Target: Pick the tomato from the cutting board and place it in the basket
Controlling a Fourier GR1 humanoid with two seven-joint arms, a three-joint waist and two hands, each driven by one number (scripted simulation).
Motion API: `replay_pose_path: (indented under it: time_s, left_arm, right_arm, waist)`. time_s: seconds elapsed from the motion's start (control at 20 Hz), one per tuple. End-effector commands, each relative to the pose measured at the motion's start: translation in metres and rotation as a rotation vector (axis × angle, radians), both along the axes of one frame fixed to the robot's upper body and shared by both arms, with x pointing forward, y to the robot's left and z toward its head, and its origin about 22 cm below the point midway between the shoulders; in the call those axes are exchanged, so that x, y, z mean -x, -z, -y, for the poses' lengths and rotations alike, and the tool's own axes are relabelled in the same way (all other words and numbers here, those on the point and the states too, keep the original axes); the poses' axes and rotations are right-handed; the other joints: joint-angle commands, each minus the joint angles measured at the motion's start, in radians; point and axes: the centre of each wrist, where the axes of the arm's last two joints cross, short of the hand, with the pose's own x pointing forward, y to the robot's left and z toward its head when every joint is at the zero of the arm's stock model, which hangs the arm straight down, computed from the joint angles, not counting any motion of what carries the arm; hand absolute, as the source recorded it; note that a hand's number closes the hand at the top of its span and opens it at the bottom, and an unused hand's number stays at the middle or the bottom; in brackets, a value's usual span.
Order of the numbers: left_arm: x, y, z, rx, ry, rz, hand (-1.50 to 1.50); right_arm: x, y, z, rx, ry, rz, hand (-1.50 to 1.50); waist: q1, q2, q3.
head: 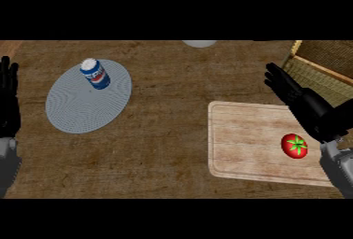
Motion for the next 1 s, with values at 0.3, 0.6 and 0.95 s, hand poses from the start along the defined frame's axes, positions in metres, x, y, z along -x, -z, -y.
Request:
replay_pose_path:
  time_s: [0.3, 0.6, 0.95]
  left_arm:
    - [0.084, 0.148, 0.026, 0.147, 0.186, -0.778, 0.0]
    - [0.095, 0.152, 0.03, 0.128, 0.219, -0.837, 0.0]
    - [0.094, 0.144, 0.024, 0.145, 0.223, -0.822, 0.0]
  right_arm:
    - [-0.01, -0.057, 0.028, -0.105, -0.047, 0.333, 1.5]
    - [0.004, -0.01, -0.048, -0.039, 0.152, 0.344, -1.5]
    - [-0.002, -0.055, 0.018, 0.591, 0.395, 0.321, -1.5]
  waist:
    - [0.04, 0.019, 0.001]
    - [0.047, 0.006, -0.001]
    - [0.016, -0.006, -0.01]
